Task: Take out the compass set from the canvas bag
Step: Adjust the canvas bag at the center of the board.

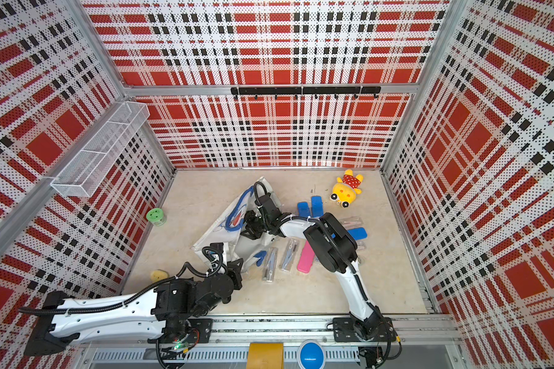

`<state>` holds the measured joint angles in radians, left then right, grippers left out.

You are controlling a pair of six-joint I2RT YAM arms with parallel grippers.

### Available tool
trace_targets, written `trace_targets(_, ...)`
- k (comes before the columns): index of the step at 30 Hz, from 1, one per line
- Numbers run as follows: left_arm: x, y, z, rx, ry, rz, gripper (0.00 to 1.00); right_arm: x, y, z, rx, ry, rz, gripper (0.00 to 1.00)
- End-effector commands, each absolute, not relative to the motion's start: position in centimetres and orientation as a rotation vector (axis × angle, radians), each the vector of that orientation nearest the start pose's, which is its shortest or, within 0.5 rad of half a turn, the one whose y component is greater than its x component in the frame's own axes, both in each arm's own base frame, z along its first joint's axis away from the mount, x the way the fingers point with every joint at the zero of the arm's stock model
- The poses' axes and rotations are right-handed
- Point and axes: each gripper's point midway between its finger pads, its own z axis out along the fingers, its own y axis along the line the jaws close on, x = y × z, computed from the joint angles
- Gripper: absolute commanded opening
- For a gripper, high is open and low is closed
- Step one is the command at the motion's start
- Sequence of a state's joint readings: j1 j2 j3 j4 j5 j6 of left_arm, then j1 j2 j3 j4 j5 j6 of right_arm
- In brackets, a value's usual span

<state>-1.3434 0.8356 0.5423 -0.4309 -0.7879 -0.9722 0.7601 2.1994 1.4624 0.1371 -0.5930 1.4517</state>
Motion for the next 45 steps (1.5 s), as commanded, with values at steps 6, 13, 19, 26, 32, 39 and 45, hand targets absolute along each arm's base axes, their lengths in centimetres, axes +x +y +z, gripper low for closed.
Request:
trace_targets(6,17.4,-22.3,17.7,0.058,2.109,-0.528,0.00,34.8,49.5,8.0,0.424,2.668,1.717,0.69)
trace_targets(13,17.2,-22.2,17.3,0.057,2.126,-0.537,0.00,35.4,50.1,6.4,0.413,2.622,1.763,0.57)
trace_targets(19,17.3,-19.3,17.8,-0.060,2.123,-0.506,0.24,35.6,48.4,5.4,0.384,2.648,1.664,0.50)
trace_targets(26,16.9,-15.7,20.4,-0.166,2.118,-0.500,0.76,35.7,47.4,5.5,0.338,2.687,1.579,0.52)
trace_targets(32,16.7,-13.3,25.6,-0.225,2.078,-0.507,0.64,35.6,47.3,6.3,0.300,2.688,1.553,0.53)
trace_targets(39,19.5,-14.8,31.2,-0.156,2.149,-0.410,0.67,35.8,47.2,7.8,0.270,2.678,1.534,0.54)
trace_targets(45,22.6,-19.6,28.4,-0.122,2.411,-0.445,0.65,35.7,47.1,7.7,0.289,2.691,1.528,0.55)
